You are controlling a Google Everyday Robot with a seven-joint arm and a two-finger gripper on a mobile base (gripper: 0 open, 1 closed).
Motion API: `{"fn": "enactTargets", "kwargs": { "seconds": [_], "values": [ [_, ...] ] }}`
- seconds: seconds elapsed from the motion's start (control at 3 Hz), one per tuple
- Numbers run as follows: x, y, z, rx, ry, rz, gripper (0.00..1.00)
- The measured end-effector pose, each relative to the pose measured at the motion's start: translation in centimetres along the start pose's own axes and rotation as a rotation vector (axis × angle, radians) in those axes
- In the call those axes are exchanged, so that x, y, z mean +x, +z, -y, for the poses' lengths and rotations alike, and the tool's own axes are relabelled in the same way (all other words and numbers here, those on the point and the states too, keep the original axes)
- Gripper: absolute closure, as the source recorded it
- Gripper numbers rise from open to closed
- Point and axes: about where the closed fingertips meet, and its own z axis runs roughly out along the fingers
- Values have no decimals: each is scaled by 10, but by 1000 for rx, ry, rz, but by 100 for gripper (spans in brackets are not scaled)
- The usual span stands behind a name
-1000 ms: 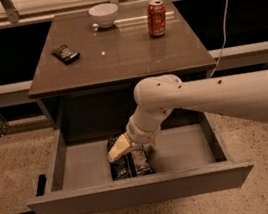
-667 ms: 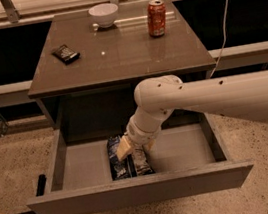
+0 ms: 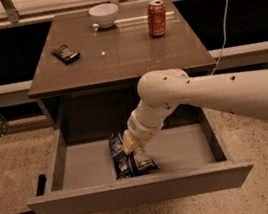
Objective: Pick blue chip bag from top drawer and place on counter
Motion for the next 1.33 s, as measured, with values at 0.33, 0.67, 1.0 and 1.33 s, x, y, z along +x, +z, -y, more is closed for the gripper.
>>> {"fn": "enactTargets", "kwargs": {
  "seconds": [0.33, 0.67, 1.0, 1.33],
  "values": [
    [-1, -18, -3, -77, -15, 25, 100],
    [-2, -76, -5, -235, -52, 79, 100],
    [3, -196, 13, -336, -202, 226, 100],
    [-5, -298, 32, -316, -442, 365, 100]
  ]
}}
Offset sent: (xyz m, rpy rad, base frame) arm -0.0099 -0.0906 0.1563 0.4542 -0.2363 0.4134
